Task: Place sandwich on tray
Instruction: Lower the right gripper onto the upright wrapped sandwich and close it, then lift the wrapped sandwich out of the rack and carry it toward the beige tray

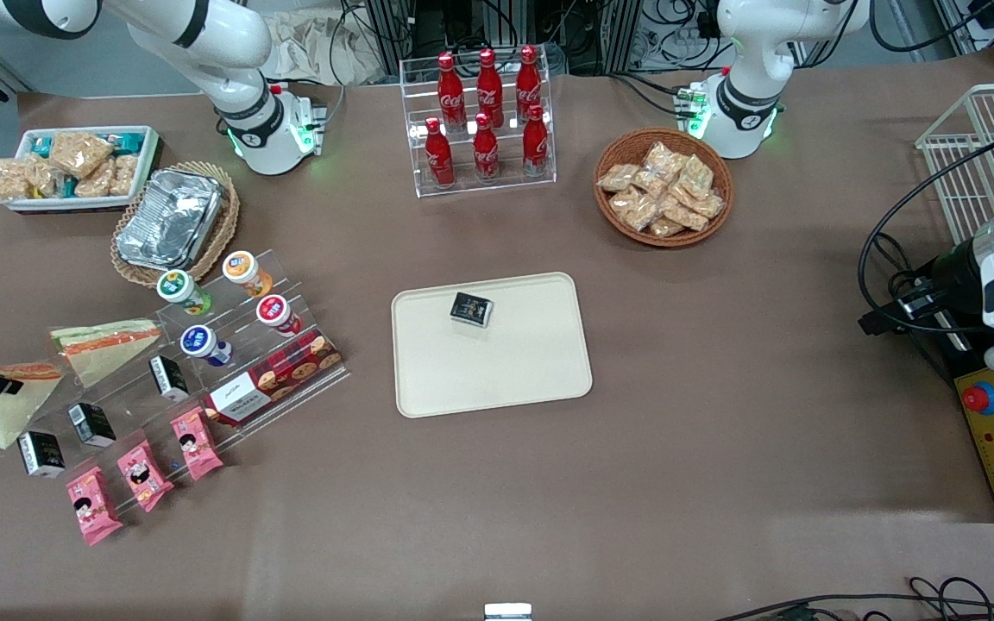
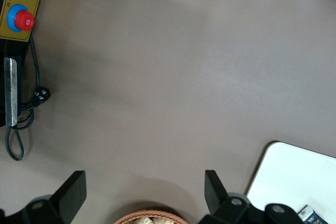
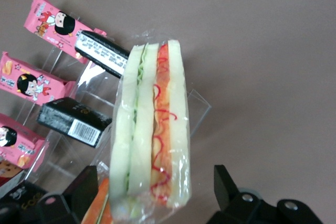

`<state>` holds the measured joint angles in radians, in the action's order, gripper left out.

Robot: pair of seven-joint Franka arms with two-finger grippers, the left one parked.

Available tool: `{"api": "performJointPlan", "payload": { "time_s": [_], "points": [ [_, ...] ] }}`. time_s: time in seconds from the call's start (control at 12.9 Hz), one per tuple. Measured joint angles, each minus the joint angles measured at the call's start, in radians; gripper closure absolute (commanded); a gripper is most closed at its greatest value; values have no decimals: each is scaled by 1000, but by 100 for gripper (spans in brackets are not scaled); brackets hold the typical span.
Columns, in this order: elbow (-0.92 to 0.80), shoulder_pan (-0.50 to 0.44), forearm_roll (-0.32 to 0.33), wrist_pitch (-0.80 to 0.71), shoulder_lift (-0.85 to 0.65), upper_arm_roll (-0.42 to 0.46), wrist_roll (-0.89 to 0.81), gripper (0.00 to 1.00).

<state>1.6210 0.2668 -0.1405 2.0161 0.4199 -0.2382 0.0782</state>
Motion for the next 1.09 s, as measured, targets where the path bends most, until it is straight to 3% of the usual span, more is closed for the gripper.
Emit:
{"api": "performJointPlan", "payload": {
  "time_s": [0.08, 0.31, 0.47, 0.85, 1.09],
  "points": [
    [-1, 0, 0, 5, 5, 0, -1, 18],
    [-2, -1, 0, 6, 8, 2, -2, 77],
    [-3, -1, 0, 6, 8, 3, -1, 98],
    [-22, -3, 13, -17, 1, 4, 22, 100],
    [-126, -19, 20, -226, -32, 16, 109, 100]
  ]
}}
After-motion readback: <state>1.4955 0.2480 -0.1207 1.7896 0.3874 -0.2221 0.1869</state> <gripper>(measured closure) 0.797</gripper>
